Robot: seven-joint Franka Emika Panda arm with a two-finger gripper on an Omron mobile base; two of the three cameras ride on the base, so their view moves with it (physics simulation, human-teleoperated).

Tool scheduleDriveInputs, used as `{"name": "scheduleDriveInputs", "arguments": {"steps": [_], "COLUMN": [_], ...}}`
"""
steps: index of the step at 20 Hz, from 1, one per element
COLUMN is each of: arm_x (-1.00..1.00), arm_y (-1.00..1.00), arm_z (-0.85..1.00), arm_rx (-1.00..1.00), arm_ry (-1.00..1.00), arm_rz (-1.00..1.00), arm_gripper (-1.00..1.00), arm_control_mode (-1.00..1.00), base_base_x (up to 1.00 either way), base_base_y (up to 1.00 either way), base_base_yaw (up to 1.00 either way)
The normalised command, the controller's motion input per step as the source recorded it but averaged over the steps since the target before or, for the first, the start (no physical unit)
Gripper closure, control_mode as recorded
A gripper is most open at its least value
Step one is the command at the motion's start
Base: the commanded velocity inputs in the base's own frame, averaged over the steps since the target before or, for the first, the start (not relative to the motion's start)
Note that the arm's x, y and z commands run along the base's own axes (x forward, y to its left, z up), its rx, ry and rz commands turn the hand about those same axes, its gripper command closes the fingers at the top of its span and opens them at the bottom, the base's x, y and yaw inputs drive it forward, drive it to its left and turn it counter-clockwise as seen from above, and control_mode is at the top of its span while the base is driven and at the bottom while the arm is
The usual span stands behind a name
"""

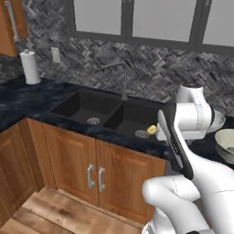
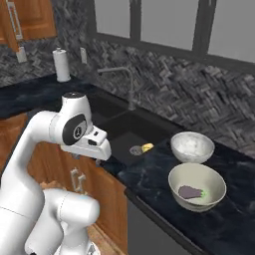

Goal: Pick the eggplants from the cabinet and place them in one bowl. Pick the potato from the sink and place it in the other bowl.

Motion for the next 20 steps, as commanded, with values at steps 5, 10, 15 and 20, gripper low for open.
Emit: {"name": "scheduleDriveInputs", "arguments": {"steps": [5,10,15,20], "arm_x": [0.00,0.00,0.00,0.00], "arm_y": [0.00,0.00,0.00,0.00], "arm_z": [0.00,0.00,0.00,0.00], "arm_rx": [0.00,0.00,0.00,0.00], "arm_ry": [0.00,0.00,0.00,0.00], "arm_rz": [0.00,0.00,0.00,0.00], "arm_gripper": [-1.00,-1.00,-1.00,-1.00], "arm_control_mode": [1.00,1.00,1.00,1.00], "base_base_x": [-0.34,-0.38,0.23,0.89], "base_base_y": [0.00,0.00,0.00,0.00], "base_base_yaw": [0.92,0.78,0.24,0.00]}}
